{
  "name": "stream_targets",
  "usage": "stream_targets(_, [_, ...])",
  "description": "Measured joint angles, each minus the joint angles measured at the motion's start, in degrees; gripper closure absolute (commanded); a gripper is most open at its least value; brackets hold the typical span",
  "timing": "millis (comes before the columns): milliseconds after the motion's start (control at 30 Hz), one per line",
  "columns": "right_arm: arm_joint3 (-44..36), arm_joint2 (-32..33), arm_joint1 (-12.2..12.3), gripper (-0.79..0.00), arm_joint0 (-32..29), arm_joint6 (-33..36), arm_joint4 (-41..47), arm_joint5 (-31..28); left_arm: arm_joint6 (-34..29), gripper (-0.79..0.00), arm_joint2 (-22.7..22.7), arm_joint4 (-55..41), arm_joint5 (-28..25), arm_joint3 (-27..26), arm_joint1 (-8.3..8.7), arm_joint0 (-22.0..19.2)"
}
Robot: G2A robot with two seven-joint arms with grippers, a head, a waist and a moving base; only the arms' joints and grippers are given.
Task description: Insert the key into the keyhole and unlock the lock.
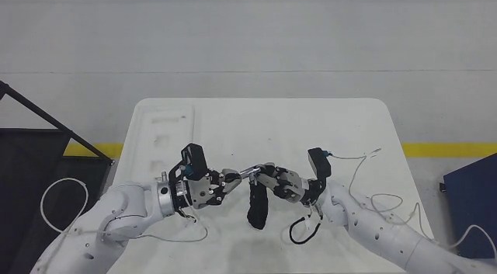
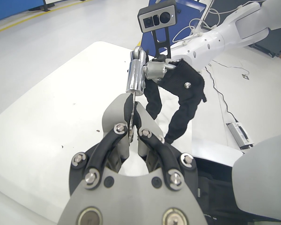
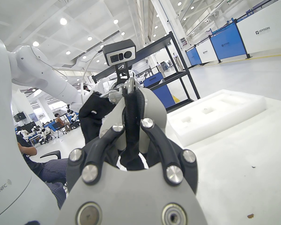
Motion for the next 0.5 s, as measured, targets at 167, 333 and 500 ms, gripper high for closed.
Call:
stream_targets(167, [0.0, 0.0, 0.0, 0.0, 0.0, 0.0, 0.0, 0.0, 2.42, -0.292, -0.04, 3.86, 1.65, -0.32, -0.36, 0.97])
stream_targets(333, [0.0, 0.0, 0.0, 0.0, 0.0, 0.0, 0.0, 0.0, 0.21, -0.785, 0.86, 3.72, 1.15, 0.61, -0.69, 0.57])
stream_targets(500, [0.0, 0.0, 0.0, 0.0, 0.0, 0.0, 0.0, 0.0, -0.64, -0.785, 0.76, -0.94, 0.44, 2.39, -1.06, -0.46])
